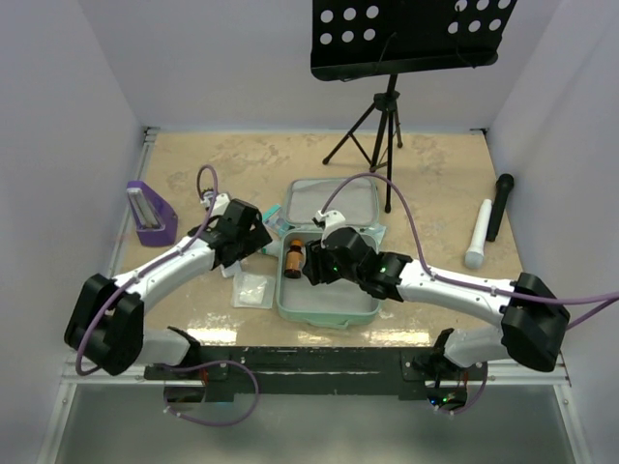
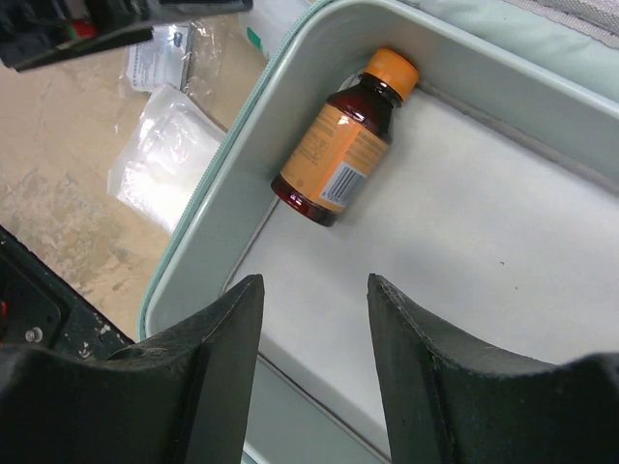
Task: Organize the medicine kit
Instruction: Adjust the pill bottle in the medicine box, then pick up the pill bottle at the center of the board.
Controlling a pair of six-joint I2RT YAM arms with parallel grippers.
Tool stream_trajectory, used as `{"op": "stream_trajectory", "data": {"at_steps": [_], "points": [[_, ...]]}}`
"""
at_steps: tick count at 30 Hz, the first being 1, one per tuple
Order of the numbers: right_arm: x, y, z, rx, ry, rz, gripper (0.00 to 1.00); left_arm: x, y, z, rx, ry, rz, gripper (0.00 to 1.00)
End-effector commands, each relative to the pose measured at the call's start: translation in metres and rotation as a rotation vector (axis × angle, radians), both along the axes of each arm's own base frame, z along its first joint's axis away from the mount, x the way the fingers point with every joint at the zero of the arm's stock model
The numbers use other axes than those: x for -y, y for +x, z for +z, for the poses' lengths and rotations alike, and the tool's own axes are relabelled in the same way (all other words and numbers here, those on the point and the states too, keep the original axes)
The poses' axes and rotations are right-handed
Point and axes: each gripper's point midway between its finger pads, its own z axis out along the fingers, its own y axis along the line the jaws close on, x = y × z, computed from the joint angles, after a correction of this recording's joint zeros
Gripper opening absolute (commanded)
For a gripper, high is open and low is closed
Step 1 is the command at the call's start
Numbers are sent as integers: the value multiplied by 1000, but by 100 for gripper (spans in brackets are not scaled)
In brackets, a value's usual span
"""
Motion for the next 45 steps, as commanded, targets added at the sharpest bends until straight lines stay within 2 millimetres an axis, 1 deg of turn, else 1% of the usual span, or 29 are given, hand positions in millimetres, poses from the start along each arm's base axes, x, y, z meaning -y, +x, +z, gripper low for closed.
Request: {"op": "stream_trajectory", "data": {"at_steps": [1, 5, 12, 15, 21, 25, 27, 28, 30, 33, 35, 37, 39, 41, 43, 45], "points": [[1, 6, 20, 49, 65, -32, 52, 23, 13, 0, -13, -172, 112, 95], [6, 6, 19, 63, 60, -37, 52, 36, 21, -10, -52, -228, 159, 95], [12, 5, 22, 83, 63, -44, 52, 45, 25, -37, -173, -187, 194, 92], [13, 4, 25, 88, 69, -43, 52, 43, 24, -48, -202, -160, 207, 87], [16, 3, 28, 97, 75, -44, 52, 31, 18, -55, -218, -96, 226, 79], [16, 5, 28, 102, 70, -47, 52, 29, 15, -57, -228, -80, 216, 65], [15, 5, 29, 101, 73, -46, 52, 30, 16, -55, -214, -91, 199, 54], [15, 5, 30, 103, 74, -48, 52, 32, 17, -52, -200, -93, 168, 46], [16, 5, 30, 103, 76, -52, 51, 32, 17, -45, -176, -94, 138, 40], [17, 6, 33, 106, 79, -59, 51, 24, 19, -28, -123, -77, 135, 37], [18, 6, 35, 110, 79, -62, 51, 15, 21, -8, -62, -54, 144, 34], [18, 7, 39, 115, 81, -64, 51, 5, 25, 22, 25, -37, 153, 31], [19, 10, 43, 129, 83, -81, 51, -1, 30, 52, 107, -4, 119, 26], [23, 13, 47, 147, 87, -103, 51, 3, 38, 86, 196, 11, 23, 22], [29, 18, 52, 171, 80, -141, 51, 17, 41, 115, 270, 4, -98, 18], [35, 22, 54, 184, 63, -170, 51, 37, 35, 137, 332, 6, -220, 15]]}}
